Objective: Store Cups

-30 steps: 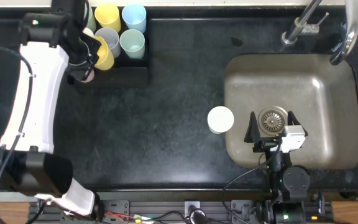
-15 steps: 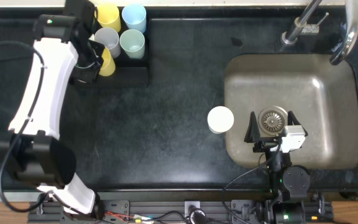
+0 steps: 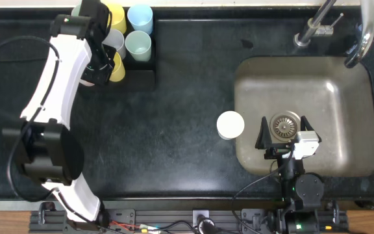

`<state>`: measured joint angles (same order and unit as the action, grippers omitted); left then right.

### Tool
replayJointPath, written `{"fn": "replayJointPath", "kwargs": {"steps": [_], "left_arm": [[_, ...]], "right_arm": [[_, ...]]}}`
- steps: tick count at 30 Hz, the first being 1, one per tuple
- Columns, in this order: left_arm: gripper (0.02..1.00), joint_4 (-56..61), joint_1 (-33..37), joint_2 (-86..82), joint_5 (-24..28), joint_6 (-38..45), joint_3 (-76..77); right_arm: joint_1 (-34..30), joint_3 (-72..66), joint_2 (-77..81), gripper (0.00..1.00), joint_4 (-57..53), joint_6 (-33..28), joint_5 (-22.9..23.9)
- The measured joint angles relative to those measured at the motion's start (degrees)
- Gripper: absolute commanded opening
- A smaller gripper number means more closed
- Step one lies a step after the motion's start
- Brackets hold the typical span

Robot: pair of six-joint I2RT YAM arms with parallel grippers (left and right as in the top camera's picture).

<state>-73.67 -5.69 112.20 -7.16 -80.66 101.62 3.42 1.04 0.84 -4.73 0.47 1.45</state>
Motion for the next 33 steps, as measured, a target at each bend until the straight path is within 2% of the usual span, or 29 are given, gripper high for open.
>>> {"fn": "replayJointPath", "kwargs": {"steps": [30, 31, 33], "left_arm": [[0.036, 1.5, 0.0, 5.7, -1.1, 0.0, 0.0], [0.091, 1.5, 0.0, 5.7, -1.1, 0.0, 0.0], [0.535, 1.5, 0.0, 5.7, -1.3, 0.2, 0.0]], "right_arm": [[0.0, 0.0, 0.0, 0.996, 0.0, 0.0, 0.0], [0.0, 0.0, 0.0, 0.996, 0.0, 0.0, 0.0], [0.0, 0.0, 0.0, 0.996, 0.0, 0.0, 0.0]]}}
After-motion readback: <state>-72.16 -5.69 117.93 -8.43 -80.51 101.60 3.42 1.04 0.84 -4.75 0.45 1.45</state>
